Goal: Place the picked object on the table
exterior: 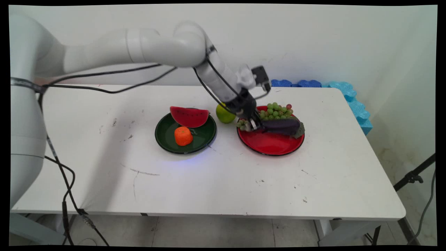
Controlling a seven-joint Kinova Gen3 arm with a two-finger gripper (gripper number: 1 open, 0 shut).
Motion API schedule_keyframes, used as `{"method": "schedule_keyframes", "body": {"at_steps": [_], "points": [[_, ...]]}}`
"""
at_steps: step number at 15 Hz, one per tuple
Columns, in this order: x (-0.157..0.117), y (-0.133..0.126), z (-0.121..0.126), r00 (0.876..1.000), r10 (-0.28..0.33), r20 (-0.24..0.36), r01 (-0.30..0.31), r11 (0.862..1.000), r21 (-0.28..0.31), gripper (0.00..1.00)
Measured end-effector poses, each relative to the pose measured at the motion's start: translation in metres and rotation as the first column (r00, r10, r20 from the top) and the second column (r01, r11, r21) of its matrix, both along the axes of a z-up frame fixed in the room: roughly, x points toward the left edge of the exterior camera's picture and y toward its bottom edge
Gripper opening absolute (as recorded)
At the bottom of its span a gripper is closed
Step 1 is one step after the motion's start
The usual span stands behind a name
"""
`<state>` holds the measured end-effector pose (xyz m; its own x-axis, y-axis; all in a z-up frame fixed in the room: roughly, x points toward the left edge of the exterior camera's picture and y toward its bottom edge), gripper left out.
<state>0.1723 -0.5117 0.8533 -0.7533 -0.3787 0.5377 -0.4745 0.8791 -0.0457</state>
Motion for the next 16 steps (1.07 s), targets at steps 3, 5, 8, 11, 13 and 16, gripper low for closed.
{"method": "schedule_keyframes", "body": {"at_steps": [3,5,8,11,13,16], "points": [[0.019,0.011,0.043,0.999,0.006,-0.035,-0.006,1.000,-0.007,0.00],[0.037,0.021,0.070,0.998,0.006,-0.055,-0.006,1.000,-0.008,0.00],[0.064,0.045,0.100,0.997,-0.009,-0.076,0.009,1.000,0.004,0.00],[0.088,0.074,0.114,0.996,-0.035,-0.082,0.037,0.999,0.024,0.00],[0.101,0.093,0.115,0.996,-0.048,-0.079,0.051,0.998,0.039,0.00],[0.113,0.124,0.102,0.997,-0.038,-0.070,0.043,0.996,0.077,0.00]]}}
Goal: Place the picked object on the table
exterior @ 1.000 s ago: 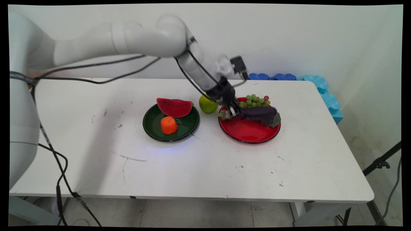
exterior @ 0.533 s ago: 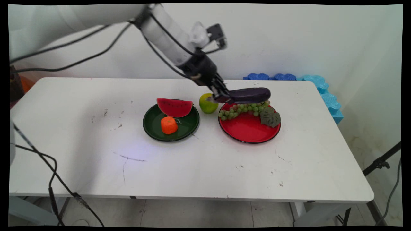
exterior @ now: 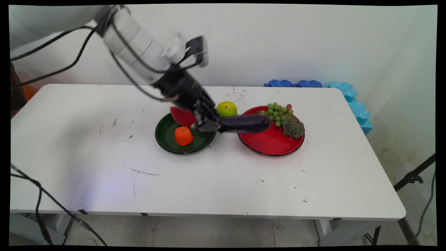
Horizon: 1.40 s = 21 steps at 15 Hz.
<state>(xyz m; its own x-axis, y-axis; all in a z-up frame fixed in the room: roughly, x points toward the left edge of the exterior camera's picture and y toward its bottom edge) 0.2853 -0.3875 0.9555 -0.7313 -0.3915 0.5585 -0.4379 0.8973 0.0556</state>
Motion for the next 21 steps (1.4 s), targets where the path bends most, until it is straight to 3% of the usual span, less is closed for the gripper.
{"method": "schedule_keyframes", "body": {"at_steps": [3,8,14,19,20,21], "points": [[0.004,0.025,-0.028,1.000,0.006,0.020,-0.007,0.999,0.037,0.00],[0.001,0.045,-0.077,0.999,0.014,0.045,-0.017,0.997,0.070,0.00],[-0.001,0.050,-0.128,0.997,0.024,0.075,-0.031,0.995,0.094,0.00],[0.000,0.051,-0.152,0.996,0.024,0.082,-0.032,0.995,0.100,0.00],[0.001,0.050,-0.154,0.996,0.023,0.082,-0.031,0.995,0.099,1.00],[0.001,0.050,-0.156,0.996,0.025,0.082,-0.033,0.995,0.098,1.00]]}}
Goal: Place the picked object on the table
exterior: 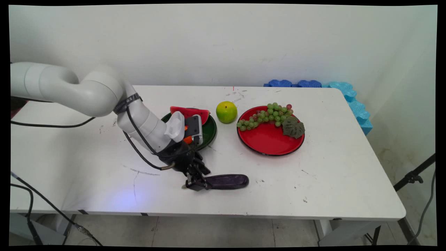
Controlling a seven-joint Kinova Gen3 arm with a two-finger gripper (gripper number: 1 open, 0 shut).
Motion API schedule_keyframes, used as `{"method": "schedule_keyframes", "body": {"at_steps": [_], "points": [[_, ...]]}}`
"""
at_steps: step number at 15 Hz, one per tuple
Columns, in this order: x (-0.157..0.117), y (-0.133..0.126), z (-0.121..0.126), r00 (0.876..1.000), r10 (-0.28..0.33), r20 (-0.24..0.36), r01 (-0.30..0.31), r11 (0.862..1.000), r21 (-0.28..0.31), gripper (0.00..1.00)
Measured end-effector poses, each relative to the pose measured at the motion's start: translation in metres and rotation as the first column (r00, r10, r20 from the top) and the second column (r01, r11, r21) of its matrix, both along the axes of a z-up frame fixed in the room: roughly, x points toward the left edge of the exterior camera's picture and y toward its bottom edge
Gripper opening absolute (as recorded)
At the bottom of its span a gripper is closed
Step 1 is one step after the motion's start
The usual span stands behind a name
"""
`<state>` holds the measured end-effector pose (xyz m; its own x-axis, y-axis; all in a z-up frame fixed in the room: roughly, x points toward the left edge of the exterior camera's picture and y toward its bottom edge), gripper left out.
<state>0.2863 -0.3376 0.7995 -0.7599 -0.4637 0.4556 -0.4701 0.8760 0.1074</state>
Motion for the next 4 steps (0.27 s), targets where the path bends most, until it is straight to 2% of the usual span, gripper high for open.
{"method": "schedule_keyframes", "body": {"at_steps": [4], "points": [[0.0019,-0.0065,0.0071,1.000,0.015,-0.020,-0.015,1.000,-0.007,1.00]]}}
